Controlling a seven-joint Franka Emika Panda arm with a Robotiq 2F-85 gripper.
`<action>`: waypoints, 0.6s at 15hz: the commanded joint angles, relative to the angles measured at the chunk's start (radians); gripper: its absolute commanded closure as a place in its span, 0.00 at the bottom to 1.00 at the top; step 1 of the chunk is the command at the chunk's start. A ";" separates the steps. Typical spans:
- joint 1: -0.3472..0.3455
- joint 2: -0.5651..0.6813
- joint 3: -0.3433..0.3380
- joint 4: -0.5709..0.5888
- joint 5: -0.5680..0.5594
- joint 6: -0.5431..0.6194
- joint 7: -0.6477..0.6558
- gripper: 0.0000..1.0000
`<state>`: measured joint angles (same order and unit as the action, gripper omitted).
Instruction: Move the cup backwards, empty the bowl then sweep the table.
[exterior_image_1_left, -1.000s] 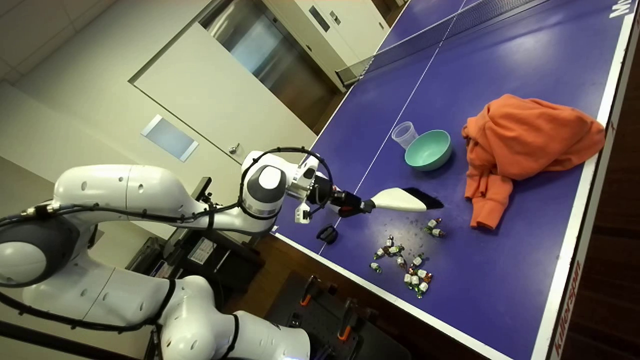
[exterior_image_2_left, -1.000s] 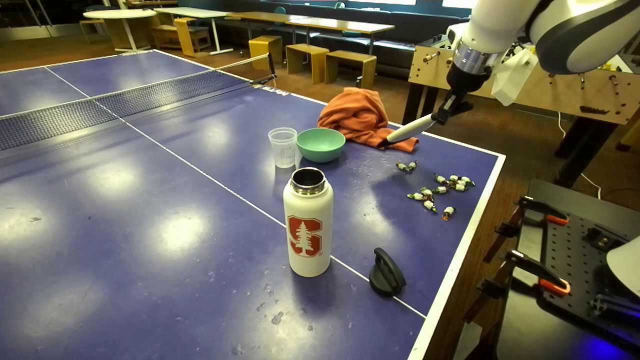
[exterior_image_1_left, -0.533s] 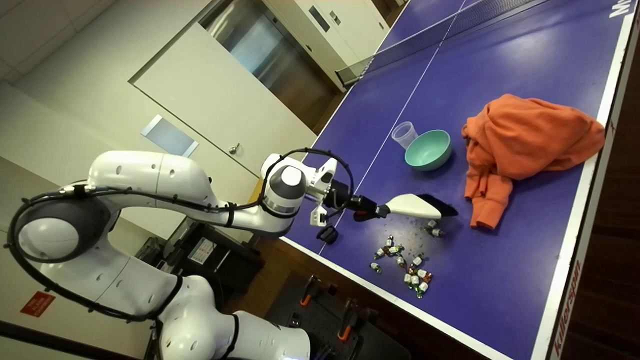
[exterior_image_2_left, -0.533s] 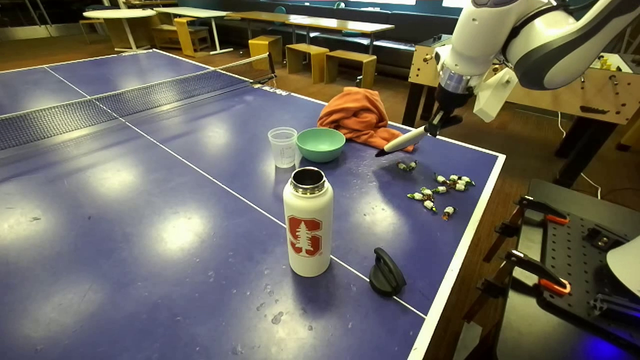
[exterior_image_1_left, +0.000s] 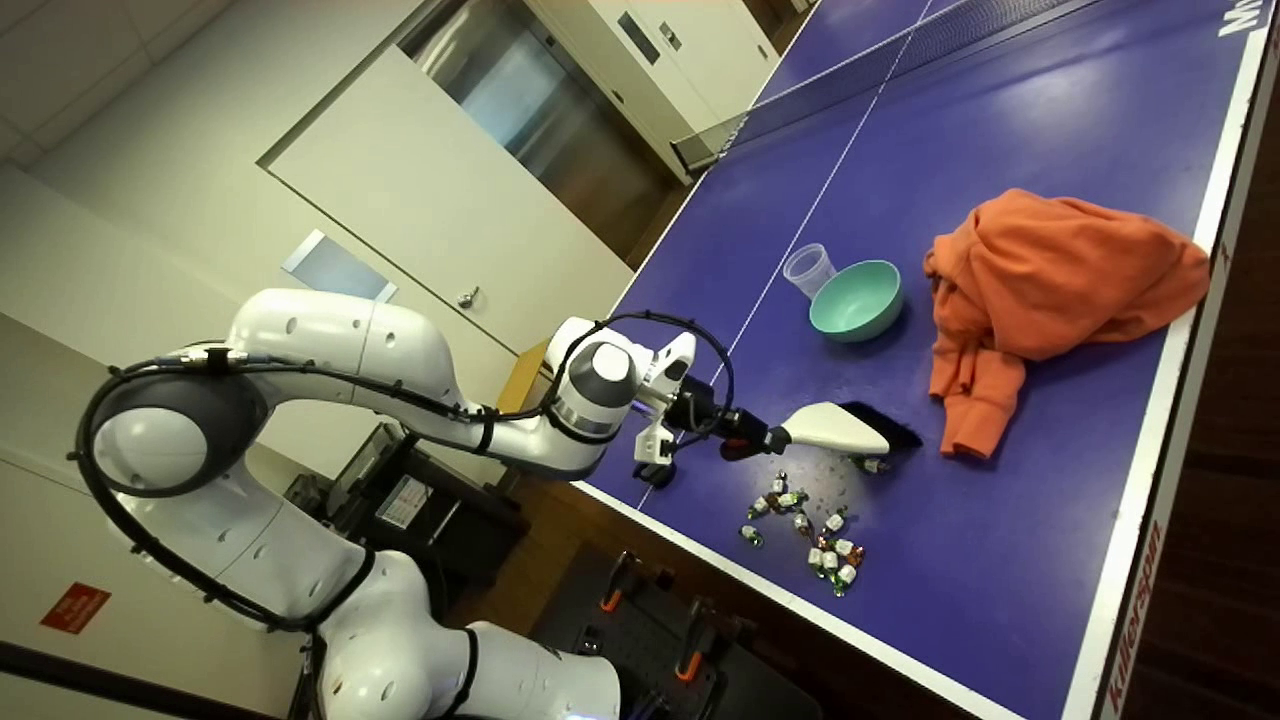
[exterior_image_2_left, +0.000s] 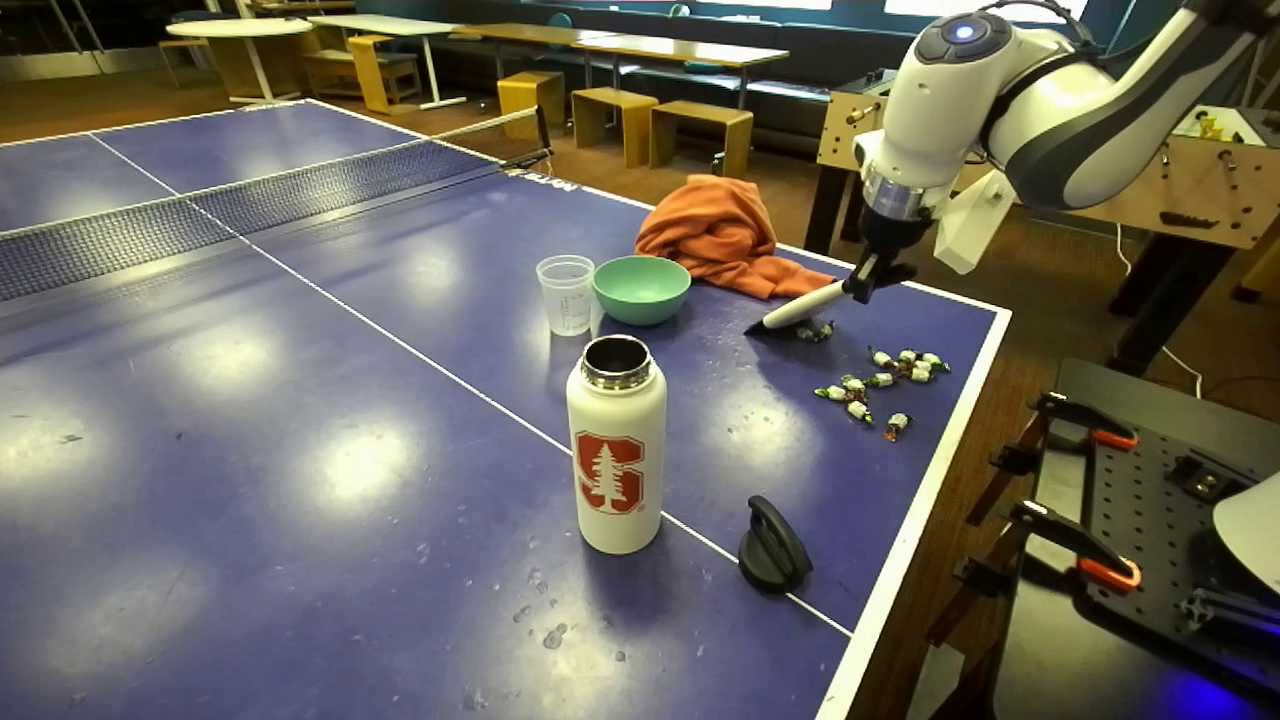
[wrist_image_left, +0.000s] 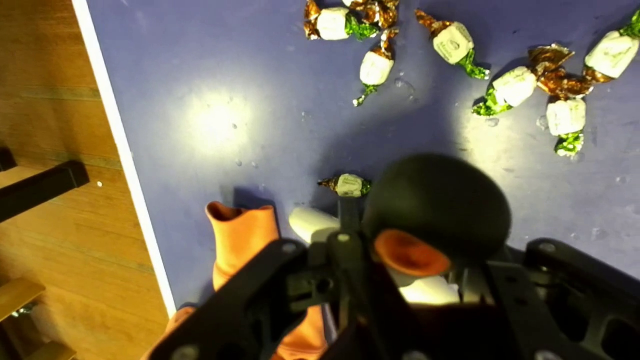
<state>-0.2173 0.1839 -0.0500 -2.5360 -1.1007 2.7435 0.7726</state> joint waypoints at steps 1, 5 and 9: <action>-0.010 -0.020 0.021 -0.048 0.086 0.026 -0.065 0.87; -0.007 -0.072 0.053 -0.122 0.206 -0.005 -0.141 0.87; -0.001 -0.146 0.068 -0.191 0.297 -0.058 -0.171 0.87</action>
<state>-0.2167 0.1386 0.0018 -2.6556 -0.8673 2.7358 0.6443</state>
